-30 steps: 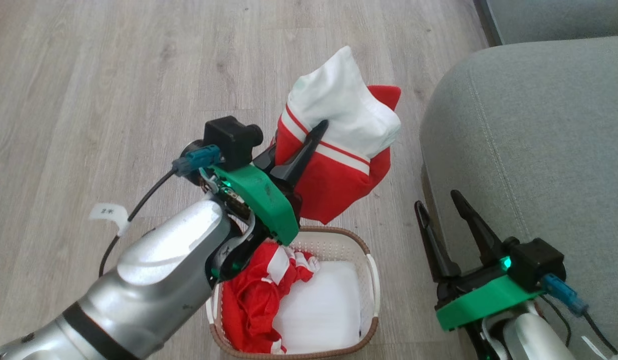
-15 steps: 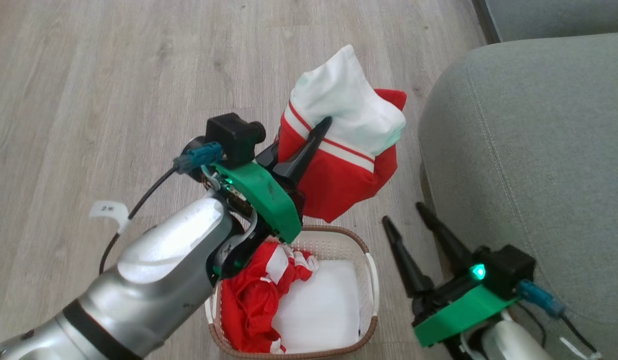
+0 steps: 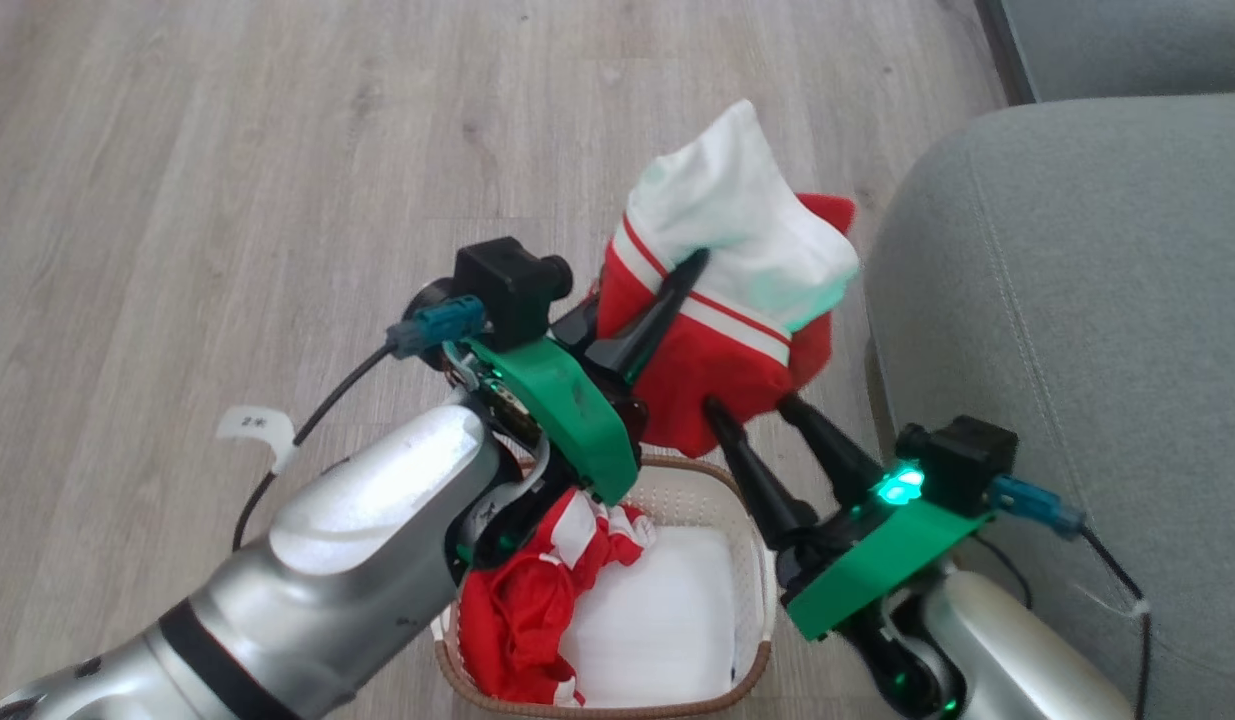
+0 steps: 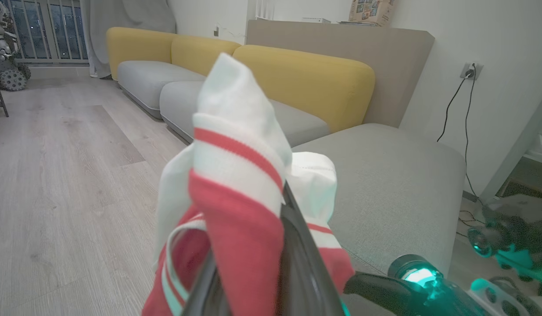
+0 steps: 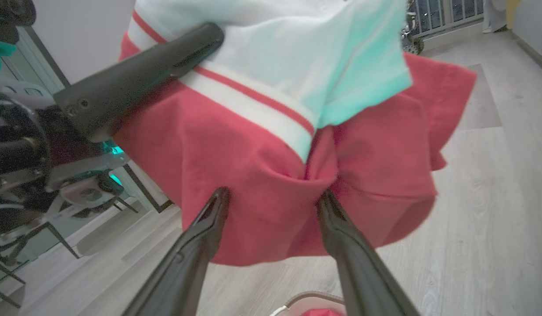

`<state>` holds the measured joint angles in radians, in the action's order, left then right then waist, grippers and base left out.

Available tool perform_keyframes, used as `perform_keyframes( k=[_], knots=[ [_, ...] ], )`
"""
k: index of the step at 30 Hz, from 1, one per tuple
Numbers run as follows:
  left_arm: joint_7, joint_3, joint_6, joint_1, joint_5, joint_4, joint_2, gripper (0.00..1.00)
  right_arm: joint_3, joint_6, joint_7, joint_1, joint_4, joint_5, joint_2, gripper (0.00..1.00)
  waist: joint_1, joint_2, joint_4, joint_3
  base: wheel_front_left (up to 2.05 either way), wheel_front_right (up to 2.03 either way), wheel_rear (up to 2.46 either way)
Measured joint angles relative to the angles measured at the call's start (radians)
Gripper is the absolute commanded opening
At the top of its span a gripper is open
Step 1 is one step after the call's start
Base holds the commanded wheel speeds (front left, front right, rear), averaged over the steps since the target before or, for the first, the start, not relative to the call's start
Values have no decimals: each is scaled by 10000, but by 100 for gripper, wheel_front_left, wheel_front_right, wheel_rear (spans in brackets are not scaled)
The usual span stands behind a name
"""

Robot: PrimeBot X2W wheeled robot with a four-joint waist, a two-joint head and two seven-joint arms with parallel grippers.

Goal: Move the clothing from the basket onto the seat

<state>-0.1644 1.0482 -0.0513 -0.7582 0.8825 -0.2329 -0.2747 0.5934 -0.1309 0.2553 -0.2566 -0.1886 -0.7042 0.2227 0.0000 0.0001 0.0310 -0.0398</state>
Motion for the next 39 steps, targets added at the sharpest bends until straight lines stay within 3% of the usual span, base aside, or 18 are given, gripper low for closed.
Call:
perform_keyframes(
  k=[9,18,19,20,21,39],
  knots=[
    [-44,167,88,0,2,-19,311,0,1267,0,0,-918,-867,-1555,4,100,0,0,308,86,0,0,0],
    [-44,337,173,2,17,-82,380,0,1476,0,0,-1457,-1062,-1753,-59,100,0,0,490,156,0,0,0],
    [-44,337,173,2,17,-84,380,0,1440,0,0,-1456,-1041,-1697,-75,76,0,0,493,142,0,0,0],
    [-44,337,173,2,17,-96,380,0,1354,0,0,-1456,-1005,-1609,-94,22,0,0,493,125,0,0,0],
    [-44,337,171,2,17,-125,380,0,1269,0,0,-1456,-976,-1536,-111,0,0,0,489,116,0,0,0],
    [-130,299,142,2,21,-257,307,0,351,0,-2,-1043,-399,-514,-77,0,1,0,256,-12,0,0,0]
  ],
)
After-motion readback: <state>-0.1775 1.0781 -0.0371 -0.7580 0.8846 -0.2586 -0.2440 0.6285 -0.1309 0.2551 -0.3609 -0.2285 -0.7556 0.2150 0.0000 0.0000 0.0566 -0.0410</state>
